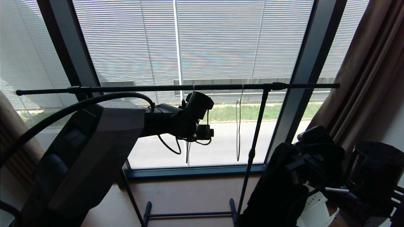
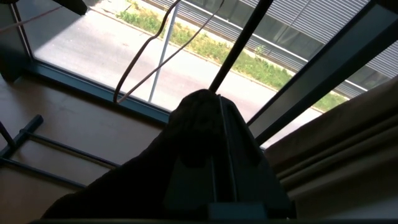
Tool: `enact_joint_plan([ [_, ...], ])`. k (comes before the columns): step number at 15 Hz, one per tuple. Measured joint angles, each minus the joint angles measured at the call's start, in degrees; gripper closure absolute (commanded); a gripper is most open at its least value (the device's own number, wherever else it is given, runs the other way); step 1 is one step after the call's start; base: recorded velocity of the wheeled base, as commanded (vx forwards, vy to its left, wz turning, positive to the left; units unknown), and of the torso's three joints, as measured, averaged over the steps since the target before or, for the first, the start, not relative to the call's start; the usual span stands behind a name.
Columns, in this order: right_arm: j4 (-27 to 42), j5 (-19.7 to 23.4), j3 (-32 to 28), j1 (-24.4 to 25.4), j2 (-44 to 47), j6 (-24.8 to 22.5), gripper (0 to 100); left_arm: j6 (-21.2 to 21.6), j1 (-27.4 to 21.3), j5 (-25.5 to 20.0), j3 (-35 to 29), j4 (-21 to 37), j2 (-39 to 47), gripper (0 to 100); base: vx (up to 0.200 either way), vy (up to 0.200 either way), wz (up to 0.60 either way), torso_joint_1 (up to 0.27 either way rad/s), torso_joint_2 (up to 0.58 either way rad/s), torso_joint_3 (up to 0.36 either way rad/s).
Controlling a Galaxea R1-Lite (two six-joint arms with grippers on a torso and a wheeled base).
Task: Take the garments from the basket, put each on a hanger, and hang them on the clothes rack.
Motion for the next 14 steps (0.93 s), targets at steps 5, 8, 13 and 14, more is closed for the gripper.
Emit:
enact_joint_plan([
  [5,-0.02,-0.02,0.09,0.0,-0.05,0.0,100,0.02,-1.33,0.32,-0.46,1.04,1.51,0,0.0,0.0,0.0,0.0,0.0,0.0],
  [8,-0.02,-0.02,0.09,0.06,-0.05,0.0,100,0.05,0.13,0.4,-0.46,1.04,1.57,0,0.0,0.0,0.0,0.0,0.0,0.0],
  [13,0.0,-0.02,0.18,0.09,-0.02,0.0,100,0.24,1.33,0.35,-0.44,1.85,2.29,0,0.0,0.0,0.0,0.0,0.0,0.0],
  [14,0.0,-0.02,0.18,0.09,0.0,0.0,100,0.24,1.44,0.43,-0.44,2.38,2.56,0,0.0,0.0,0.0,0.0,0.0,0.0],
])
